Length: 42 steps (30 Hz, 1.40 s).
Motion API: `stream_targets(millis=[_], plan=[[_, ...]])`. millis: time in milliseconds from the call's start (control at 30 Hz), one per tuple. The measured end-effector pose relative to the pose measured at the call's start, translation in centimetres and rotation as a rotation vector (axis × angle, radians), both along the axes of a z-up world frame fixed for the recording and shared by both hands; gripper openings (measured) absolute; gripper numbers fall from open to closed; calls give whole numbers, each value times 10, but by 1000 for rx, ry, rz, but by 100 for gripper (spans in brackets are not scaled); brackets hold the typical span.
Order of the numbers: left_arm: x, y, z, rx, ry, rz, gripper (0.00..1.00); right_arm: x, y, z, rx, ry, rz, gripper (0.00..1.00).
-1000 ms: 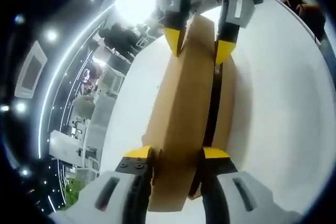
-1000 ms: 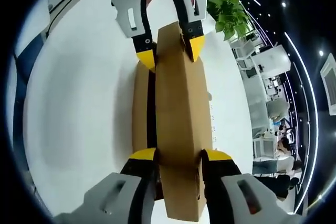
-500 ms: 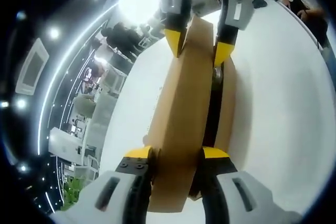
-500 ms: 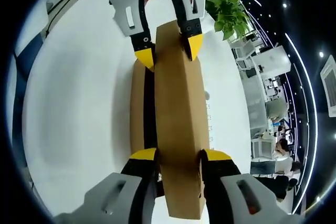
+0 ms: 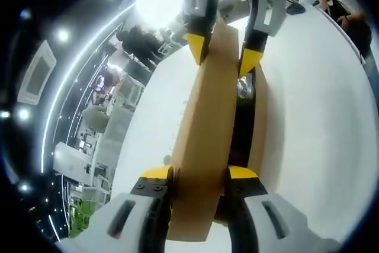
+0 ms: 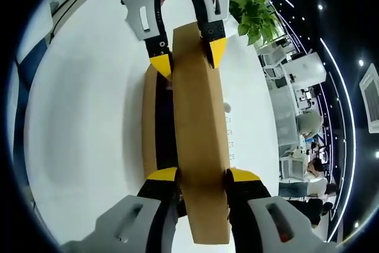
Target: Operate the shoe box by opening the lid, removing the specified soft item, and placing it in the target area until the item is outside and the box remains undamaged.
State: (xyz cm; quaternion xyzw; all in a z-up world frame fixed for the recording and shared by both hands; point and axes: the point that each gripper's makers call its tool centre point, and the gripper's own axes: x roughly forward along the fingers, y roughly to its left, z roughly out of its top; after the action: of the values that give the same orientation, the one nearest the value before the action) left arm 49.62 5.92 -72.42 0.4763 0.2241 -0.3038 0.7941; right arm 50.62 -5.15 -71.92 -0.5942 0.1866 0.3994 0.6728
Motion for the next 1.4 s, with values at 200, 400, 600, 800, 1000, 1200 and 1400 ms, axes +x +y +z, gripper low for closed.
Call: stream_targets(millis=[200,400,600,800,1000,1200,1400], plan=[[4,0,4,8,8,10,34,4,1,4,8,-6,-2,29],[5,1,5,5,10,3,34,5,1,6,10,-7,2,29],[9,2,6,6,22,5,34,5,1,9,13,-6,2,29],[11,3,3,4,46,-9,34,9,4,5,11,2,18,29],[15,4,5,5,52,-20,34,10,4,9,27,3,18,29],[20,6,6,9,65,-25,34,13,7,10,41,12,18,29],[22,6,8,11,71,-30,34,18,8,9,33,10,25,29]])
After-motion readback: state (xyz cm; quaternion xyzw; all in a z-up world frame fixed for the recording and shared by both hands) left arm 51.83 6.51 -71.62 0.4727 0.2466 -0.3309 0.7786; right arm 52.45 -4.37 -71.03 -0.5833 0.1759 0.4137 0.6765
